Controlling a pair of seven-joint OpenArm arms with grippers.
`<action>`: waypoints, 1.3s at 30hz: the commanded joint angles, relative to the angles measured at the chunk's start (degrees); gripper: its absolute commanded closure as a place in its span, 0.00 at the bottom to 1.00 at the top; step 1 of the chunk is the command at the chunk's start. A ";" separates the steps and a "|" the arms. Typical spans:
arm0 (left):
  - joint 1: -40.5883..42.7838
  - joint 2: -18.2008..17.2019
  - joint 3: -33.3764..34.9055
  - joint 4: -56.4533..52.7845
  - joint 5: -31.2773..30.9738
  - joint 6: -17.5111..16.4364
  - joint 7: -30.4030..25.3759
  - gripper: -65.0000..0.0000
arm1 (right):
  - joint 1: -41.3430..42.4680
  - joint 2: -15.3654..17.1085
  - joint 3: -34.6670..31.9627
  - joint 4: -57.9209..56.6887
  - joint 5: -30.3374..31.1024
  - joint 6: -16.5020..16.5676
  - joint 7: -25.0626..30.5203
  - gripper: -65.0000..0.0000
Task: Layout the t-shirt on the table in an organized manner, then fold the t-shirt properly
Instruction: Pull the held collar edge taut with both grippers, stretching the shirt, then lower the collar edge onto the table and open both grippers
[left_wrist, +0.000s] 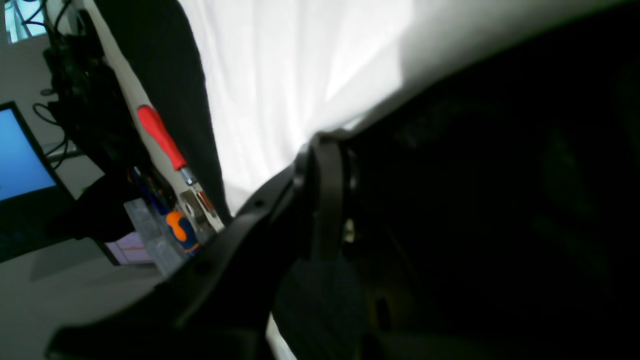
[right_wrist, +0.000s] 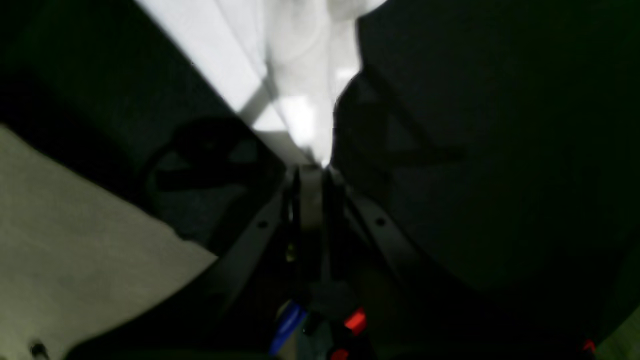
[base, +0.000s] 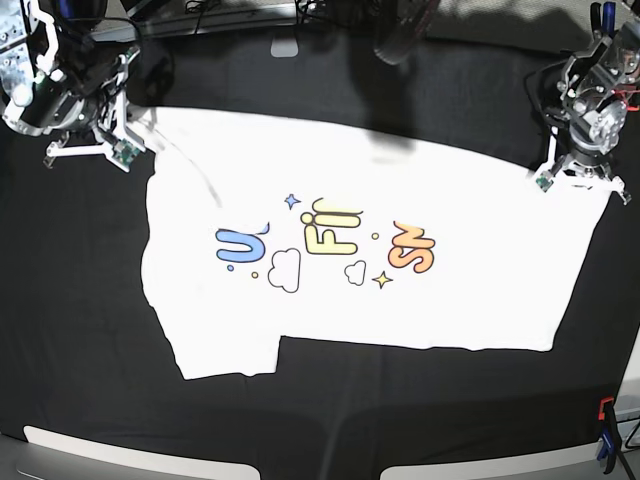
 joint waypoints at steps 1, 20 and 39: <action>0.22 -1.11 -0.37 1.40 -0.11 0.46 0.70 1.00 | -0.50 1.05 0.61 0.85 -0.24 1.68 -1.84 1.00; 8.55 -1.42 -0.37 8.90 -0.11 0.46 8.55 1.00 | -5.64 8.13 1.40 0.83 -2.21 3.34 -6.91 1.00; 26.23 -0.96 -0.37 26.29 8.96 5.79 11.17 1.00 | -13.94 13.33 2.58 0.83 -7.15 3.41 -6.91 1.00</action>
